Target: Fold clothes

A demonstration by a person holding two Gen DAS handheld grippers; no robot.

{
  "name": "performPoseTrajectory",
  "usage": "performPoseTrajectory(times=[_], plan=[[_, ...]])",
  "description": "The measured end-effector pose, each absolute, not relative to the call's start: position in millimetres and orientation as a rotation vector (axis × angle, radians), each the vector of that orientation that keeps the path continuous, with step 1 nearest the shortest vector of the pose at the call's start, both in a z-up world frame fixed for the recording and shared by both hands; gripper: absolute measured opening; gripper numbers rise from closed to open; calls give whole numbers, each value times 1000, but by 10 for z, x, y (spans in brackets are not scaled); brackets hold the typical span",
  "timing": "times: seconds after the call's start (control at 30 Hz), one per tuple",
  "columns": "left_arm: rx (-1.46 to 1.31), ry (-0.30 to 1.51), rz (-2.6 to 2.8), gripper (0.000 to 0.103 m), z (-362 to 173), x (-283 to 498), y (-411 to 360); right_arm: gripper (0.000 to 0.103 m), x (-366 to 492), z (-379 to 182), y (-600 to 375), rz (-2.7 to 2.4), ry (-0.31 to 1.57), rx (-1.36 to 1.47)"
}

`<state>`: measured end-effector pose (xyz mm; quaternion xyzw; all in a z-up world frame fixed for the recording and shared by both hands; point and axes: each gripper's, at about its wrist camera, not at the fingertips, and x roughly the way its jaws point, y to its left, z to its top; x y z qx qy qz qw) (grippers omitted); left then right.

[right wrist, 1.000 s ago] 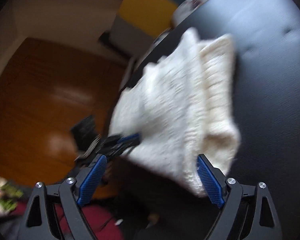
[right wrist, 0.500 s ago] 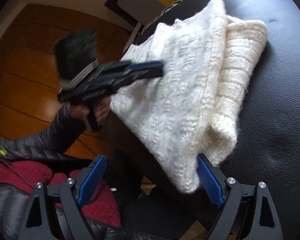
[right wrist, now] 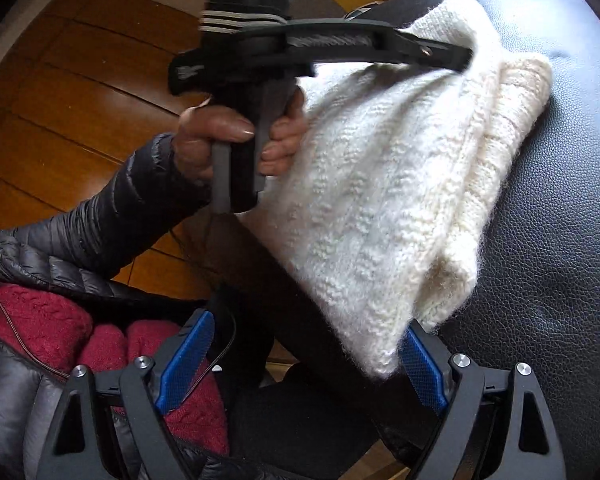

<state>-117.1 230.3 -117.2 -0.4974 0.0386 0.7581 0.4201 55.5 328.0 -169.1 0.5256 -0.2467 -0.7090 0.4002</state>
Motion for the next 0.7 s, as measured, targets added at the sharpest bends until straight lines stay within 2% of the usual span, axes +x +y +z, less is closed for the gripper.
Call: performPoseTrajectory(times=[0.17,0.3,0.33,0.37,0.5,0.7], plan=[[-1214,-67,2032,14,-840,-1042,1333,90,572,-1565,3380,-1879,-690,1333],[-1209,-162,2232,15,-775,-739,4,92,638,-1138,3410,-2036,-678,1182],[-1221,-194,2281,16,-773,-664,-342,96,619,-1038,3372,-2056,-683,1138],[-1234,-223,2323,18,-787,-592,-659,100,576,-956,3286,-2067,-672,1105],[-1308,-327,2448,20,-985,-260,-1616,100,164,-746,2648,-2050,-608,1026],[-1329,-580,2323,23,-1438,-115,-2178,100,-570,-980,1948,-2107,-548,1224]])
